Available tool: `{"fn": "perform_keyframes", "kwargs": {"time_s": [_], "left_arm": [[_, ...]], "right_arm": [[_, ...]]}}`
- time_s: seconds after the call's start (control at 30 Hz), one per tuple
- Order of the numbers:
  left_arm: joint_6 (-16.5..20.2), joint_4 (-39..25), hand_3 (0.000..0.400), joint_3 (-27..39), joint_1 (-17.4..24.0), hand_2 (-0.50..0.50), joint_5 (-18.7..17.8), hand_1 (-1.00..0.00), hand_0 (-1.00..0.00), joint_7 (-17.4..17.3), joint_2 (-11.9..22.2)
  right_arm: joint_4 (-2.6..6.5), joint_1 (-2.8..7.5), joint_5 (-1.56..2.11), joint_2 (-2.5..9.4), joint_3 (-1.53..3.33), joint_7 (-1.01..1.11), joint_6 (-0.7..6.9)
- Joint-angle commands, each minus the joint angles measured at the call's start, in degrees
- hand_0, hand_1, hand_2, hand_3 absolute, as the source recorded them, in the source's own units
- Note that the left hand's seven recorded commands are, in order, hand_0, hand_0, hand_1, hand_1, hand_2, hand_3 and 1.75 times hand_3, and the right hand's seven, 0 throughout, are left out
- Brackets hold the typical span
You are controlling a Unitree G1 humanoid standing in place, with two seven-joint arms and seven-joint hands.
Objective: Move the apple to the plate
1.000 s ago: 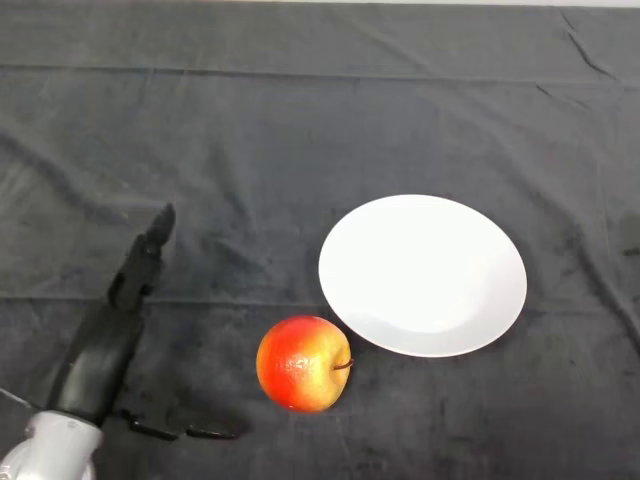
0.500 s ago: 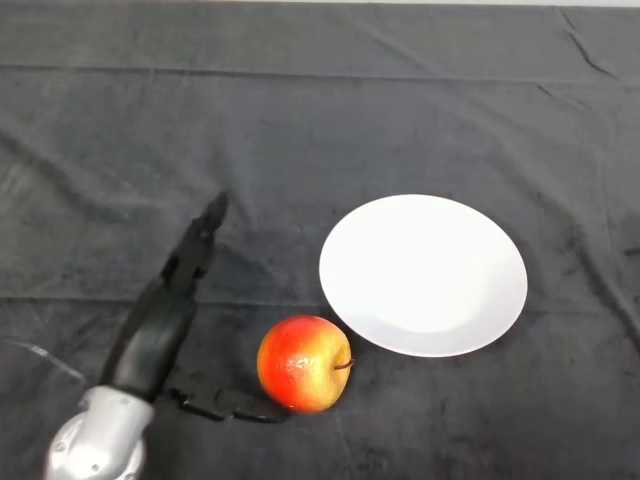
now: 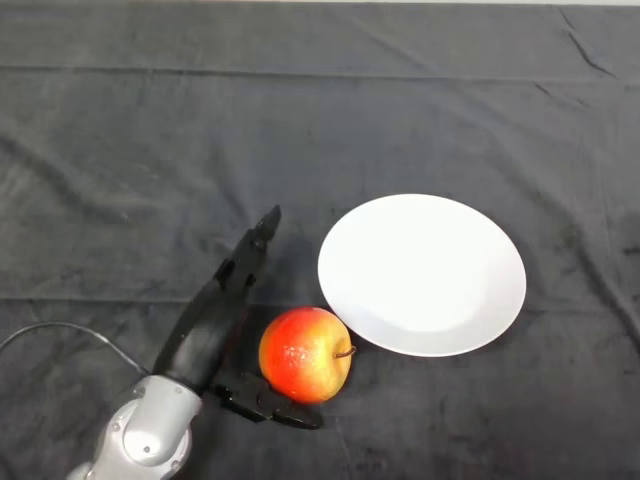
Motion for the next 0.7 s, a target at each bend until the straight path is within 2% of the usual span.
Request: {"fn": "perform_keyframes", "kwargs": {"time_s": [0.03, 0.23, 0.27, 0.3, 0.33, 0.37, 0.7], "left_arm": [[0.26, 3.05, 0.000, -1.13, -2.99, 0.00, -0.67, 0.00, 0.00, 0.95, -0.31], [0.34, 6.03, 0.000, -3.99, -5.34, 0.00, -2.10, 0.00, 0.00, 1.51, -0.94], [0.38, 6.27, 0.024, -4.39, -5.56, -0.03, -2.32, 0.00, -0.06, 1.58, -0.98], [0.43, 6.52, 0.152, -4.88, -5.82, -0.14, -2.62, -0.10, -0.38, 1.66, -0.99], [0.47, 6.70, 0.400, -5.24, -6.04, -0.06, -2.91, -0.87, -1.00, 1.67, -0.95], [0.51, 6.79, 0.400, -5.49, -6.22, 0.00, -3.17, -1.00, -1.00, 1.64, -0.88], [2.20, 3.17, 0.400, -5.63, -6.69, 0.00, -5.27, -1.00, -1.00, 1.45, 0.97]], "right_arm": [[-2.80, -1.46, 1.70, -1.02, -0.50, -0.50, -0.16], [-2.73, -1.49, 1.72, -1.05, -0.50, -0.49, -0.15], [-2.72, -1.49, 1.72, -1.06, -0.51, -0.49, -0.15], [-2.71, -1.49, 1.72, -1.06, -0.51, -0.48, -0.15], [-2.70, -1.50, 1.73, -1.07, -0.51, -0.48, -0.15], [-2.69, -1.50, 1.73, -1.07, -0.51, -0.47, -0.14], [-2.59, -1.53, 1.75, -1.11, -0.51, -0.44, -0.14]]}}
